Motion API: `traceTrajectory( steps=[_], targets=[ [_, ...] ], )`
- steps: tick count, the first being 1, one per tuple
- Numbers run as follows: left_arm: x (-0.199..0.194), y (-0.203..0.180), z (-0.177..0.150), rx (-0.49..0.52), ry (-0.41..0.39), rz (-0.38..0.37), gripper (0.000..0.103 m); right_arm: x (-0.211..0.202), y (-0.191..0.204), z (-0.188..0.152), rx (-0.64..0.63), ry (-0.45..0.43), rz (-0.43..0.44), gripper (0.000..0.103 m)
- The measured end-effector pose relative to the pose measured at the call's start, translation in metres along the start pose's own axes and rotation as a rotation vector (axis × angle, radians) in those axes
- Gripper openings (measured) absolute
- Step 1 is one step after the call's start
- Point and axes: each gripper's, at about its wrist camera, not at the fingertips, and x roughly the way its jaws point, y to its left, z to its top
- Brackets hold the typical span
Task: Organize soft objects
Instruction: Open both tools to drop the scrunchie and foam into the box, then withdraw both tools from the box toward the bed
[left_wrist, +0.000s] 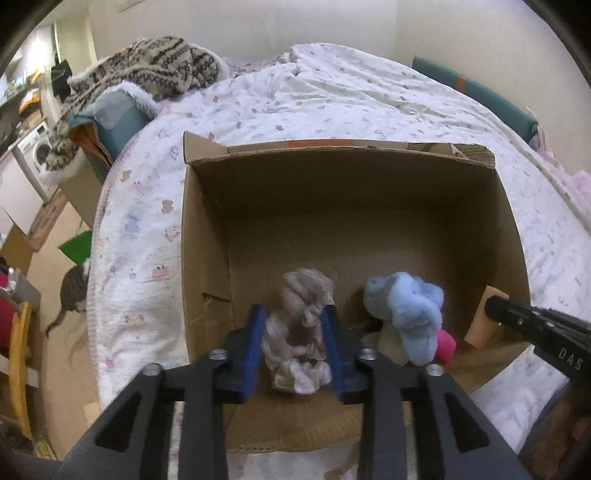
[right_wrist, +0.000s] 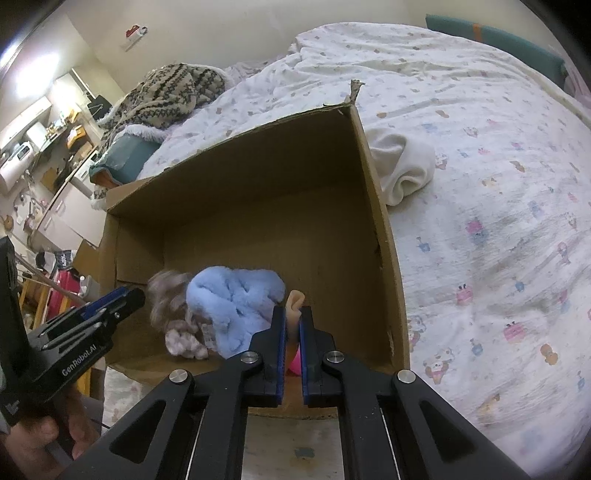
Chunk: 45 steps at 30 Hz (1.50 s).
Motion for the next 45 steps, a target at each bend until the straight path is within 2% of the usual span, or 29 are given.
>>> traceTrajectory(
  steps=[1, 3, 5, 7, 8, 9, 10, 11, 12, 19, 24, 32, 35, 40, 45],
  targets=[
    [-0.002, -0.001, 0.0, 0.007, -0.009, 0.01, 0.041, 0.0, 0.0, 0.0, 0.0, 0.0, 0.004, 0.007],
    [-0.007, 0.0, 0.0, 0.012, -0.031, 0.027, 0.058, 0.0, 0.001, 0.0, -0.006, -0.001, 0.004, 0.008],
    [-0.009, 0.002, 0.0, 0.0, -0.039, 0.02, 0.062, -0.001, 0.003, 0.0, -0.013, -0.003, 0.009, 0.009],
    [-0.01, 0.004, 0.001, -0.011, -0.037, 0.019, 0.062, -0.002, 0.005, 0.0, -0.018, -0.007, 0.01, 0.017],
    [-0.011, 0.006, 0.001, -0.018, -0.036, 0.019, 0.062, -0.003, 0.006, 0.0, -0.019, -0.011, 0.009, 0.028],
    [-0.011, 0.007, 0.001, -0.026, -0.036, 0.022, 0.063, -0.004, 0.006, 0.0, -0.023, -0.021, 0.008, 0.044],
    [-0.012, 0.008, 0.001, -0.032, -0.037, 0.02, 0.063, -0.006, 0.007, 0.0, -0.027, -0.036, 0.004, 0.07],
    [-0.013, 0.009, 0.001, -0.04, -0.04, 0.013, 0.063, -0.009, 0.008, 0.0, -0.031, -0.054, -0.002, 0.078],
    [-0.014, 0.011, 0.002, -0.051, -0.044, 0.012, 0.063, -0.013, 0.009, 0.001, -0.043, -0.076, -0.007, 0.081],
    [-0.022, 0.019, 0.0, -0.085, -0.047, 0.031, 0.063, -0.021, 0.007, 0.004, -0.036, -0.095, -0.009, 0.081],
    [-0.035, 0.022, -0.003, -0.1, -0.061, 0.005, 0.063, -0.03, 0.006, 0.0, -0.021, -0.096, -0.014, 0.081],
    [-0.045, 0.028, -0.027, -0.152, -0.008, -0.004, 0.066, -0.051, 0.01, -0.012, -0.033, -0.129, -0.013, 0.081],
    [-0.051, 0.025, -0.037, -0.151, 0.0, -0.016, 0.066, -0.051, 0.008, -0.02, -0.002, -0.104, 0.008, 0.081],
    [-0.047, 0.019, -0.061, -0.144, 0.092, -0.029, 0.067, -0.052, 0.011, -0.034, 0.015, -0.074, -0.001, 0.081],
    [-0.028, 0.003, -0.096, -0.127, 0.264, -0.099, 0.067, -0.052, 0.008, -0.045, 0.059, -0.05, 0.009, 0.081]
  ],
)
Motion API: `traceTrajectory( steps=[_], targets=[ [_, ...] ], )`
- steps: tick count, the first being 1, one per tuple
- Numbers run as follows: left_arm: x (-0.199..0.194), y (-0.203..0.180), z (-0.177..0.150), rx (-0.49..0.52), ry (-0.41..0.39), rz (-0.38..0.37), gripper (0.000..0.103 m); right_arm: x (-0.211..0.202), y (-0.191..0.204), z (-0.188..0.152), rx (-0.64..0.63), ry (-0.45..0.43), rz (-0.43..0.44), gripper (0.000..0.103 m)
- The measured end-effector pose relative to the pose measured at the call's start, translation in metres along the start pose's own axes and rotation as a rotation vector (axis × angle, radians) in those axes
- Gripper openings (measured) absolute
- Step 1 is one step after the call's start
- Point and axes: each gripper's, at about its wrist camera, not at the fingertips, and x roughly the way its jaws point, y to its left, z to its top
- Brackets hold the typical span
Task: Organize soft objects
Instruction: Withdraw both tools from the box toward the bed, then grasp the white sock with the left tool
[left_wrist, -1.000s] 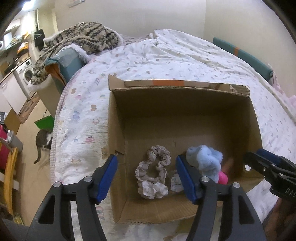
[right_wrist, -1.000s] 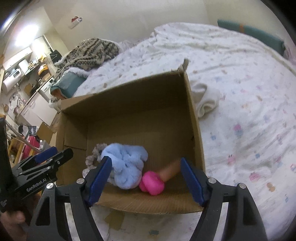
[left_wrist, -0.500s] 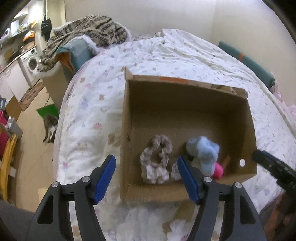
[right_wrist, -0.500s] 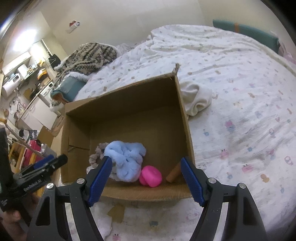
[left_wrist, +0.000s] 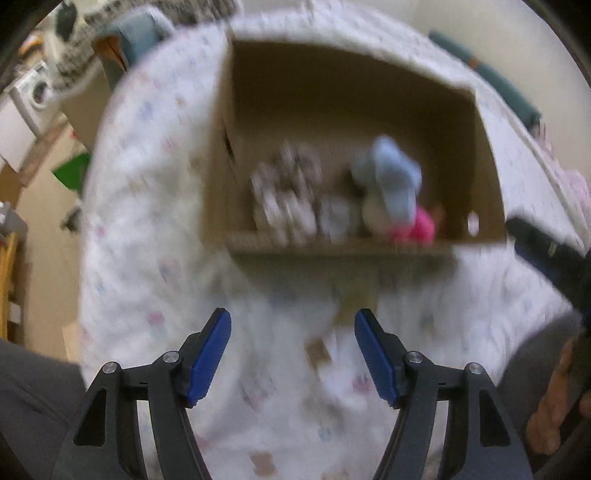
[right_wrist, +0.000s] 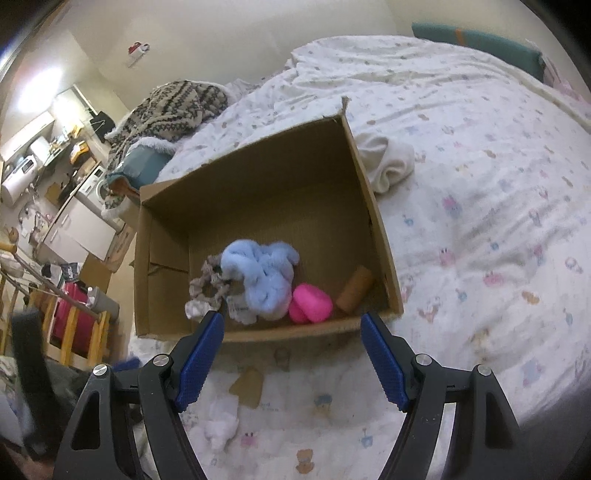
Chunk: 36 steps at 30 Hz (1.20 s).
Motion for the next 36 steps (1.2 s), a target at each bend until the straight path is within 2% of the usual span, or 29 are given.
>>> traceTrajectory(
  steps=[2, 6, 10, 11, 12, 13, 14, 19, 22, 26, 30, 35, 36],
  targets=[
    [0.017, -0.006, -0.013, 0.004, 0.09, -0.014, 0.067, -0.001, -0.001, -0.003, 0.016, 0.006, 0.006, 0.081],
    [0.045, -0.016, -0.031, 0.038, 0.219, -0.009, 0.067, -0.005, -0.002, -0.007, 0.031, 0.006, 0.007, 0.081],
    [0.056, -0.028, -0.033, 0.078, 0.219, -0.001, 0.064, -0.008, -0.007, -0.011, 0.06, 0.013, 0.016, 0.081],
    [0.057, -0.03, -0.034, 0.083, 0.216, -0.005, 0.055, -0.008, -0.008, -0.011, 0.067, 0.014, 0.017, 0.081],
    [0.058, -0.032, -0.034, 0.092, 0.218, -0.012, 0.041, -0.008, -0.009, -0.012, 0.071, 0.015, 0.019, 0.081],
    [0.06, -0.034, -0.034, 0.096, 0.225, -0.024, 0.032, -0.009, -0.01, -0.012, 0.074, 0.016, 0.02, 0.081],
    [0.06, -0.034, -0.035, 0.098, 0.23, -0.032, 0.018, -0.009, -0.01, -0.012, 0.076, 0.016, 0.02, 0.081],
    [0.052, -0.032, -0.038, 0.109, 0.226, -0.055, 0.018, -0.004, -0.014, -0.011, 0.108, 0.03, 0.046, 0.081],
    [0.045, -0.024, -0.038, 0.075, 0.222, -0.07, 0.017, 0.0, -0.015, -0.011, 0.121, 0.048, 0.066, 0.081],
    [0.028, -0.012, -0.037, 0.051, 0.179, -0.063, 0.017, 0.003, -0.012, -0.013, 0.113, 0.07, 0.086, 0.081],
    [0.01, 0.0, -0.034, 0.013, 0.139, -0.046, 0.017, 0.02, -0.007, -0.02, 0.127, 0.162, 0.147, 0.081],
    [0.001, 0.022, -0.023, -0.017, 0.101, -0.002, 0.017, 0.05, 0.006, -0.035, 0.138, 0.291, 0.162, 0.081],
    [-0.001, 0.027, -0.022, -0.027, 0.097, 0.005, 0.017, 0.056, 0.008, -0.038, 0.142, 0.315, 0.163, 0.078]
  ],
)
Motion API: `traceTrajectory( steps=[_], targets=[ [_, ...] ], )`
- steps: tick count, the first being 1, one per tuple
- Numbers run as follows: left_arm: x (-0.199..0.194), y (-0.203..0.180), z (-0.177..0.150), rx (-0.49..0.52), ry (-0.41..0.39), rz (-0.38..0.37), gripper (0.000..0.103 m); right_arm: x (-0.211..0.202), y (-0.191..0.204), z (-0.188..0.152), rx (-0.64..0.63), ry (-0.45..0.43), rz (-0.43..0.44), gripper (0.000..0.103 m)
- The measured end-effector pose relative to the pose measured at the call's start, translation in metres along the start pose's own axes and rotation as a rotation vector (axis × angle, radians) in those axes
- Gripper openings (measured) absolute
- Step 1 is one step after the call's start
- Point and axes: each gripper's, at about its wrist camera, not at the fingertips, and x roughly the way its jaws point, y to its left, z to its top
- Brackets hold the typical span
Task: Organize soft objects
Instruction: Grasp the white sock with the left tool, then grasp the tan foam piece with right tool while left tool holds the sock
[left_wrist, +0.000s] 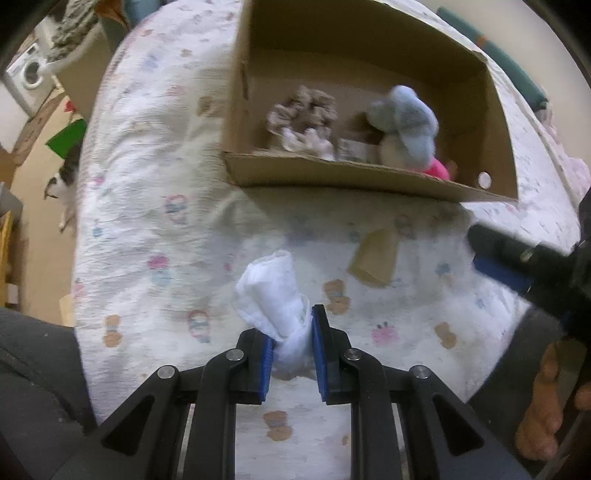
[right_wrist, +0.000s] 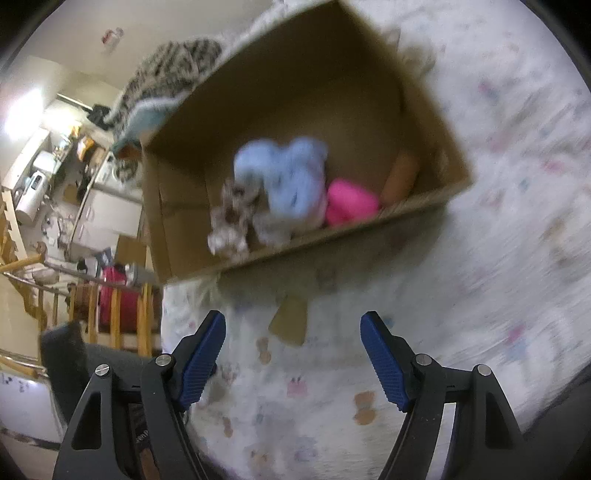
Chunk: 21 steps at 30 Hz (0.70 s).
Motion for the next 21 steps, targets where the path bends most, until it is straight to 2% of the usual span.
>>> traceTrajectory(
  steps=[4, 6, 8, 10, 14, 16, 18, 21],
  targets=[
    [-0.002, 0.006, 0.003, -0.024, -0.02, 0.025, 0.017, 0.028, 0.005, -0.002, 0.027, 0.07, -0.034, 0.062],
    [-0.001, 0.003, 0.002, -0.033, -0.028, 0.029, 0.017, 0.041, 0.006, -0.001, 0.064, 0.089, -0.051, 0.061],
    [-0.003, 0.005, 0.001, -0.042, -0.037, 0.038, 0.017, 0.054, 0.009, 0.001, 0.086, 0.103, -0.071, 0.055],
    [-0.004, 0.009, 0.0, -0.047, -0.048, 0.061, 0.017, 0.066, 0.014, 0.002, 0.08, 0.119, -0.104, 0.045],
    [-0.008, 0.019, -0.001, -0.067, -0.049, 0.056, 0.018, 0.087, 0.02, 0.005, 0.064, 0.147, -0.18, 0.036],
    [-0.006, 0.02, -0.001, -0.077, -0.048, 0.052, 0.018, 0.09, 0.027, 0.005, 0.017, 0.143, -0.227, 0.021],
    [-0.006, 0.021, 0.0, -0.082, -0.048, 0.049, 0.017, 0.089, 0.032, 0.004, -0.016, 0.135, -0.231, 0.012],
    [-0.004, 0.019, 0.002, -0.086, -0.049, 0.049, 0.017, 0.084, 0.031, 0.002, -0.031, 0.128, -0.223, 0.009]
  ],
)
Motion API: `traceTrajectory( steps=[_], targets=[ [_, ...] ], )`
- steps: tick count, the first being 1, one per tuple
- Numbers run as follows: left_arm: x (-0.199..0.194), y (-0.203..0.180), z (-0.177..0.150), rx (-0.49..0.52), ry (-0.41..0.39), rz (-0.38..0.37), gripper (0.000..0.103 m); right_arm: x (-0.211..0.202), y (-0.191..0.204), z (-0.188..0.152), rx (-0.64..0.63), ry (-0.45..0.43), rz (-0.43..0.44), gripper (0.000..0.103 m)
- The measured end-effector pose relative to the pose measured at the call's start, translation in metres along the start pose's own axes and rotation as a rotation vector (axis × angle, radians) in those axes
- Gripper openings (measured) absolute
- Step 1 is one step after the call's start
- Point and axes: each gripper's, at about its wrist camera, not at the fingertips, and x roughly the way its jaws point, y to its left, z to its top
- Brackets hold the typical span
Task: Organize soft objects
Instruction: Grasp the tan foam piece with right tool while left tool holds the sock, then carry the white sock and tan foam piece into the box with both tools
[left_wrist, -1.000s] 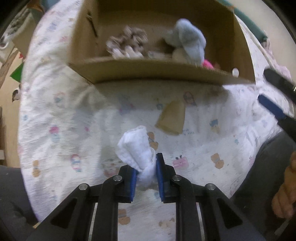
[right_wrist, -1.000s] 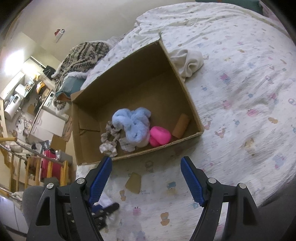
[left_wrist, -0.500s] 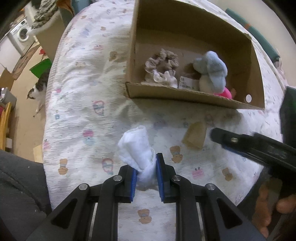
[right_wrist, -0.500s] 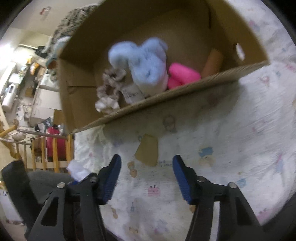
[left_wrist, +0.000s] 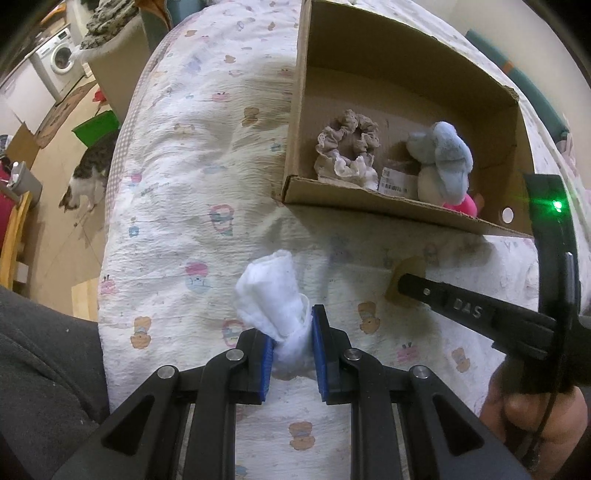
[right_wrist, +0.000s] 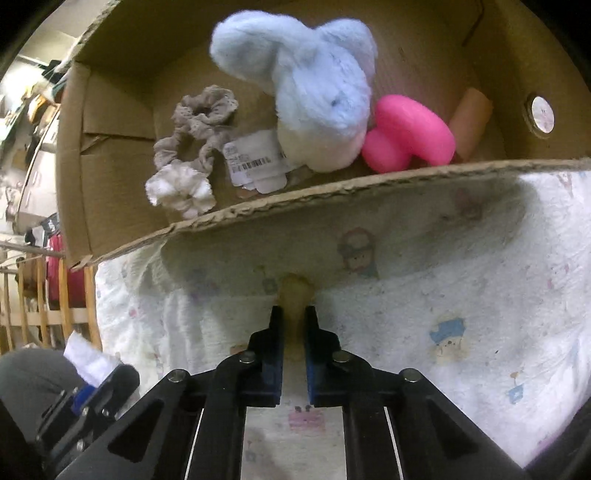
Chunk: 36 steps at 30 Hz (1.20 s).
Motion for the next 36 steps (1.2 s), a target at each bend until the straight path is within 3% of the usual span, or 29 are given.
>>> traceTrajectory(
  steps=[13, 19, 26, 29, 36],
  targets=[
    [-0.002, -0.006, 0.003, 0.013, -0.044, 0.034, 0.017, -0.055, -0.022, -0.026, -0.063, -0.07, 0.102, 0.009],
    [-0.027, -0.016, 0.011, 0.05, -0.149, 0.031, 0.017, -0.099, -0.027, -0.032, -0.114, -0.186, 0.148, 0.009],
    [-0.062, -0.032, 0.038, 0.09, -0.26, 0.005, 0.017, -0.142, -0.033, -0.017, -0.152, -0.317, 0.159, 0.009],
    [-0.067, -0.039, 0.054, 0.106, -0.275, -0.009, 0.017, -0.155, -0.039, -0.007, -0.135, -0.371, 0.212, 0.009],
    [-0.06, -0.059, 0.092, 0.199, -0.316, 0.02, 0.017, -0.15, -0.04, 0.026, -0.158, -0.427, 0.139, 0.009]
  ],
)
